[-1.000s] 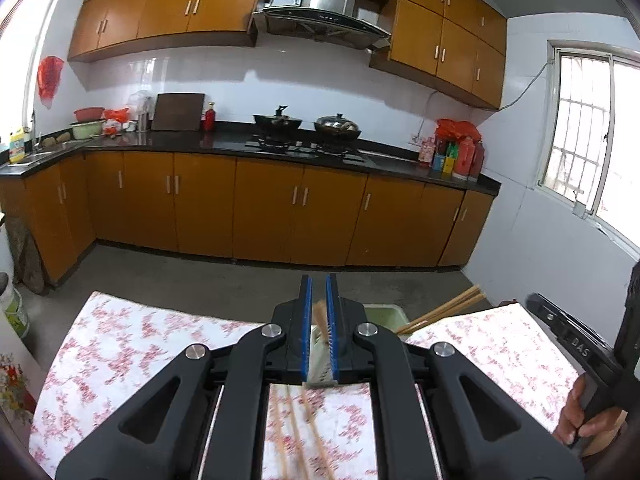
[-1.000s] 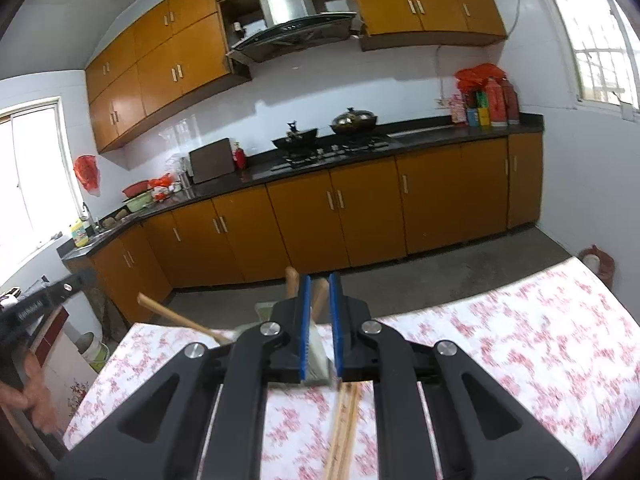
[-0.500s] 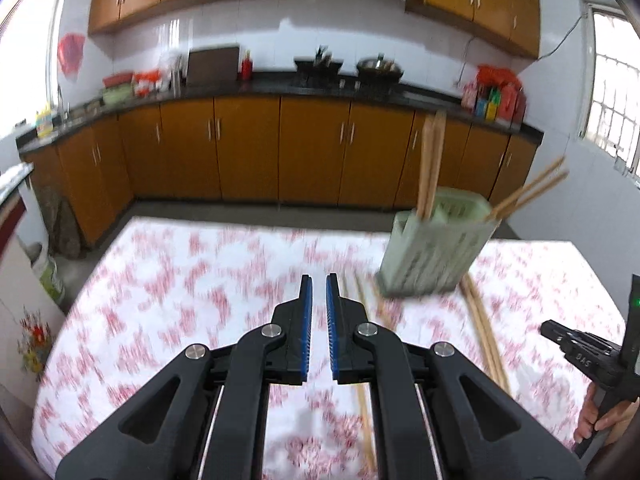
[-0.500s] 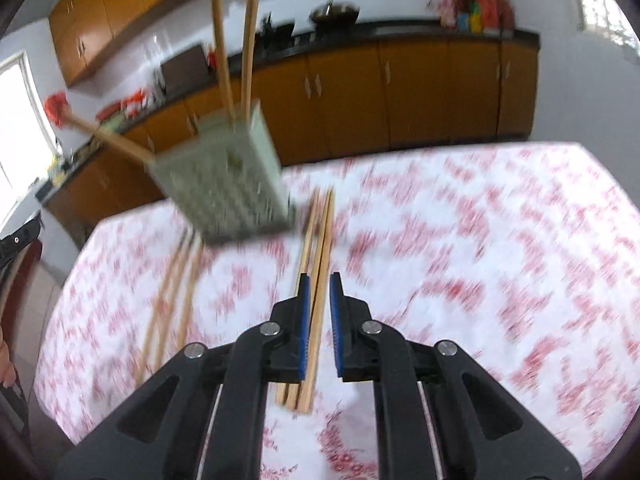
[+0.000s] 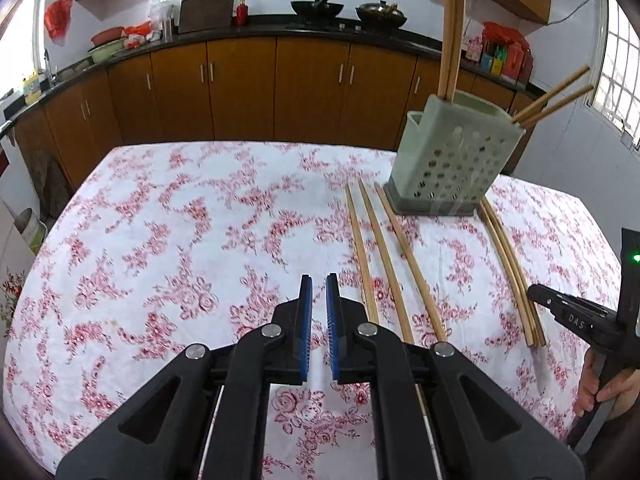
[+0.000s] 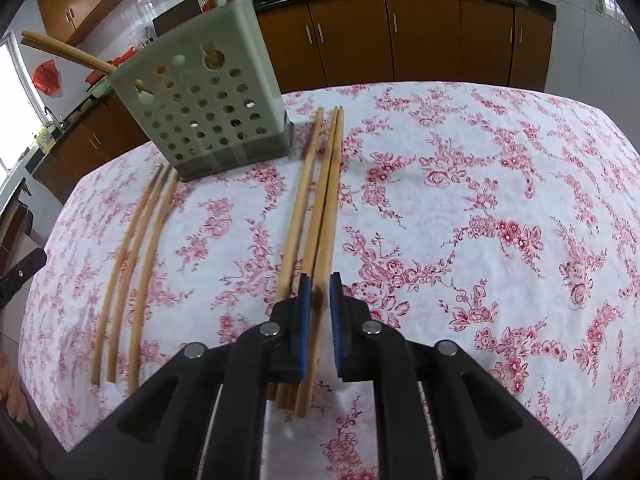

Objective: Organize utensils
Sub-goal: 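Close the right tool on a chopstick while the left tool moves toward another, then close the left tool on a chopstick while the right tool holds its chopstick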

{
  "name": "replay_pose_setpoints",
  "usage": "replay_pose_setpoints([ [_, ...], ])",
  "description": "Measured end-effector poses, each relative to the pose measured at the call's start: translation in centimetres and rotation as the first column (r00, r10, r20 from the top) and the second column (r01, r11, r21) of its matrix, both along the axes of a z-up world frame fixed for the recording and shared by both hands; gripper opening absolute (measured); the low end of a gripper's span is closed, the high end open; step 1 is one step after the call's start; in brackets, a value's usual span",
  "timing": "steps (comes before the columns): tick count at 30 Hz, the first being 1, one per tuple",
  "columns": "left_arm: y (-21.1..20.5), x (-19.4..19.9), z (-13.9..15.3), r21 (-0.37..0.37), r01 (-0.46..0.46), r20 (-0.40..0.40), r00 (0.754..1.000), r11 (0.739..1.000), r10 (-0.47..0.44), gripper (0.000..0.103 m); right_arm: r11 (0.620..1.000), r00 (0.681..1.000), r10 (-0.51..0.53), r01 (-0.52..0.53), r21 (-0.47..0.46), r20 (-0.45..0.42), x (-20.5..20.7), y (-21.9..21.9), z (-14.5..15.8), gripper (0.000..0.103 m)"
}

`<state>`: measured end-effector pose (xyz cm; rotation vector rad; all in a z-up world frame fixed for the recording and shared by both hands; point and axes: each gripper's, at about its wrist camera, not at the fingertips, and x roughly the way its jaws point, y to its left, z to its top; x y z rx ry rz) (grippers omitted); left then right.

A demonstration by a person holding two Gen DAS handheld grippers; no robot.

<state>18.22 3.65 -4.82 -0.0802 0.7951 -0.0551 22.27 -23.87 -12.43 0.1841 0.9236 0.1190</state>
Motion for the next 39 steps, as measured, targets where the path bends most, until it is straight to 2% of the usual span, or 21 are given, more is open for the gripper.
replay_pose_setpoints([
  [9,-0.6,0.4,-1.1,-0.038,0.015,-0.033,0.999,0.999,-0.016,0.008,0.997,1.000,0.008,-0.007,-0.072,0.017,0.5,0.7,-0.4,0.009],
  [17,-1.6,0.5,-2.4,-0.074,0.047,-0.064,0.997,0.996,-0.051,0.008,0.985,0.988,-0.154,0.155,-0.072,0.015,0.8,-3.5,-0.4,0.008],
  [21,-2.4,0.8,-2.9,-0.085,0.069,-0.082,0.994,0.994,-0.076,0.009,0.983,0.985,-0.171,0.172,-0.061,0.014,0.7,-4.7,-0.5,0.008],
  [25,-3.1,0.9,-3.5,-0.087,0.086,-0.095,0.991,0.992,-0.094,0.027,0.983,0.986,-0.163,0.165,-0.081,0.023,0.6,-4.7,-0.6,0.008],
  [27,-3.6,0.9,-3.9,-0.080,0.096,-0.104,0.989,0.992,-0.104,0.027,0.983,0.987,-0.161,0.162,-0.084,0.025,0.5,-4.6,-0.6,0.008],
  [33,-4.3,1.3,-5.1,-0.054,0.093,-0.135,0.986,0.994,-0.100,0.027,0.984,0.987,-0.157,0.158,-0.082,0.027,0.2,-4.7,-0.5,0.008],
  [34,-4.4,1.3,-5.3,-0.045,0.090,-0.137,0.986,0.995,-0.095,0.024,0.984,0.987,-0.157,0.159,-0.082,0.027,0.2,-4.7,-0.5,0.008],
  [35,-4.5,1.3,-5.5,-0.030,0.081,-0.137,0.987,0.996,-0.084,0.015,0.984,0.987,-0.157,0.159,-0.082,0.026,0.2,-4.6,-0.5,0.008],
  [37,-4.4,1.4,-5.6,-0.003,0.065,-0.130,0.989,0.998,-0.065,0.008,0.986,0.988,-0.150,0.151,-0.073,0.026,0.2,-4.6,-0.5,0.008],
  [39,-3.8,1.6,-5.6,0.008,0.037,-0.127,0.991,0.999,-0.035,0.008,0.989,0.991,-0.135,0.136,-0.060,0.025,0.2,-4.3,-0.5,0.008],
])
